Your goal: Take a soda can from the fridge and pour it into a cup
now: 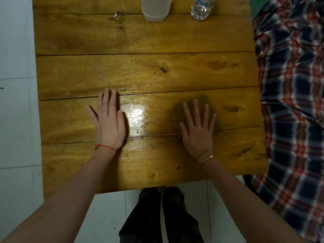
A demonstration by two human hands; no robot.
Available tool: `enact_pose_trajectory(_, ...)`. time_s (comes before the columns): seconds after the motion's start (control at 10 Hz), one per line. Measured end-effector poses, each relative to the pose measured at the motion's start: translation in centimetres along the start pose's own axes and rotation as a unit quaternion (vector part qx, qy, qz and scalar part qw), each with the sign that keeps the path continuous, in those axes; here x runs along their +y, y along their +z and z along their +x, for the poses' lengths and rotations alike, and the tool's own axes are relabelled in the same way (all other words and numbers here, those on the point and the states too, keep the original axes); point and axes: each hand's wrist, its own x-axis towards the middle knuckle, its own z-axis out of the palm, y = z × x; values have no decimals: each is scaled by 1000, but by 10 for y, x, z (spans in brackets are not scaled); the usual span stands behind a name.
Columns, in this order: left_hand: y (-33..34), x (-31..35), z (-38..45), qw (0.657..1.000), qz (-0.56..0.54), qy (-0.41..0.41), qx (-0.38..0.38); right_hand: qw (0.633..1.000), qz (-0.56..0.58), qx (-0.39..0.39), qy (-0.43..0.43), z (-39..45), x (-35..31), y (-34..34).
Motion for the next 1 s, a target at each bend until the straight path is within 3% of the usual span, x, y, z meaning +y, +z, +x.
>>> enact_pose_trajectory(0.1, 1, 5, -32, 1000, -4, -5, -18, 992, 34, 6, 125, 10, 7, -4)
enact_pose_trajectory(0.2, 1, 12, -66, 999, -22, -29, -17, 973, 79, 18, 215, 25, -25, -3)
enact_pose_trajectory(0.3, 0, 20, -98, 997, -50, -63, -6, 983, 77, 3, 167, 17, -60, 0)
enact_pose_trajectory(0.4, 1, 26, -126, 994, -67, -87, 2, 998, 55, -4, 30, -24, -86, 10)
enact_pose_trajectory(0.6, 3, 50, -172, 987, -108, -117, -6, 996, 51, -57, -48, -112, -90, 23)
enact_pose_trajectory(0.8, 9, 76, -207, 976, -151, -156, 14, 991, 105, -80, -14, -147, -68, 3)
enact_pose_trajectory(0.9, 10, 91, -214, 959, -188, -212, 31, 976, 212, 9, 52, -143, -54, -19)
enact_pose_trajectory(1.0, 11, 103, -209, 909, -252, -332, 21, 956, 244, 26, 162, -132, -20, -29)
